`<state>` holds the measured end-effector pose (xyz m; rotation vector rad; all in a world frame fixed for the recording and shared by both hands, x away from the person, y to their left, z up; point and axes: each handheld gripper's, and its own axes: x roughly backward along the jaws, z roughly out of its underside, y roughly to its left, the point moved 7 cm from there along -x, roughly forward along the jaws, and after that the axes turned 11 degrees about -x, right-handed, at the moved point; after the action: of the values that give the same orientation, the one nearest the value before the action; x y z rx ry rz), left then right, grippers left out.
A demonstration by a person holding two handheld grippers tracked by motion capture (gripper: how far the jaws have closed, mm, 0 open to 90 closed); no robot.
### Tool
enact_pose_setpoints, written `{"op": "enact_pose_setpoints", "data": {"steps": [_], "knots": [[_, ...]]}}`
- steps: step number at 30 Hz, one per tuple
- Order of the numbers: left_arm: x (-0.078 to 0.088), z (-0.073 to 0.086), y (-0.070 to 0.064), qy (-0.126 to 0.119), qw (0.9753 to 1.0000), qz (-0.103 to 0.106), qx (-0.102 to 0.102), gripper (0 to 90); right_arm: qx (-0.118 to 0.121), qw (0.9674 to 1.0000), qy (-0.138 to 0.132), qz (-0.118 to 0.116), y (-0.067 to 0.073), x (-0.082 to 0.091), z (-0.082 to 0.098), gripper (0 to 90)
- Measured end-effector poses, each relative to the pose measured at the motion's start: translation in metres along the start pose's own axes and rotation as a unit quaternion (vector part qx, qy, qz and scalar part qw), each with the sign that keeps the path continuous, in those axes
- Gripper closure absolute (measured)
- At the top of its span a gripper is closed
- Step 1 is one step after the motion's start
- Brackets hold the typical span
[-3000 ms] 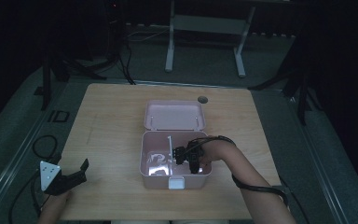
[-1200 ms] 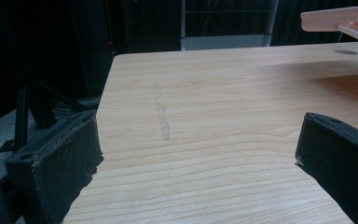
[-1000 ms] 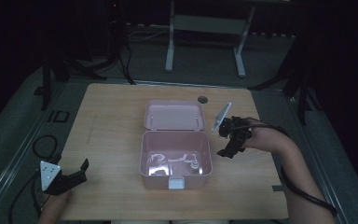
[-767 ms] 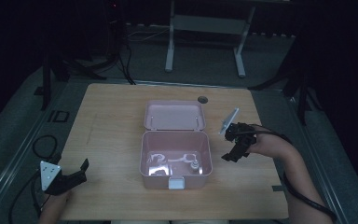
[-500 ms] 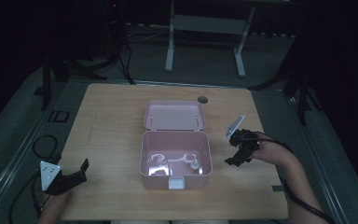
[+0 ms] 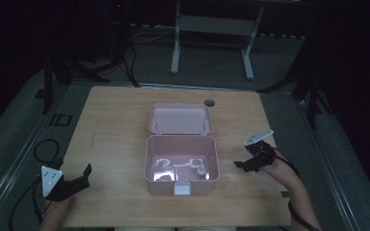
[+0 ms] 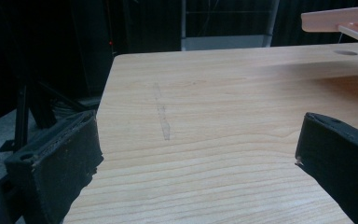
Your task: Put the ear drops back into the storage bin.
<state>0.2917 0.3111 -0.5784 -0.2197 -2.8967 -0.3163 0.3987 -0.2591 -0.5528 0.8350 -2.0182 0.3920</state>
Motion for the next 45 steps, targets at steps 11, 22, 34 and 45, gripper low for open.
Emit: {"op": "enact_pose_setpoints", "data": {"steps": [11,22,34,45], "knots": [[0.000,0.000,0.000,0.000,1.0000,0.000,0.000,0.4,-0.074,0.9930,-0.086,0.034,-0.014,-0.009,0.021,14.1],[0.000,0.000,0.000,0.000,1.0000,0.000,-0.001,0.3,-0.119,0.9763,-0.154,0.096,-0.021,-0.007,0.031,13.6],[0.000,0.000,0.000,0.001,1.0000,0.000,0.000,0.3,-0.181,0.9520,-0.187,0.161,-0.029,-0.010,0.040,13.6],[0.000,0.000,0.000,0.001,1.0000,0.002,0.001,0.4,-0.214,0.9189,-0.257,0.209,-0.033,-0.001,0.047,13.6]]}}
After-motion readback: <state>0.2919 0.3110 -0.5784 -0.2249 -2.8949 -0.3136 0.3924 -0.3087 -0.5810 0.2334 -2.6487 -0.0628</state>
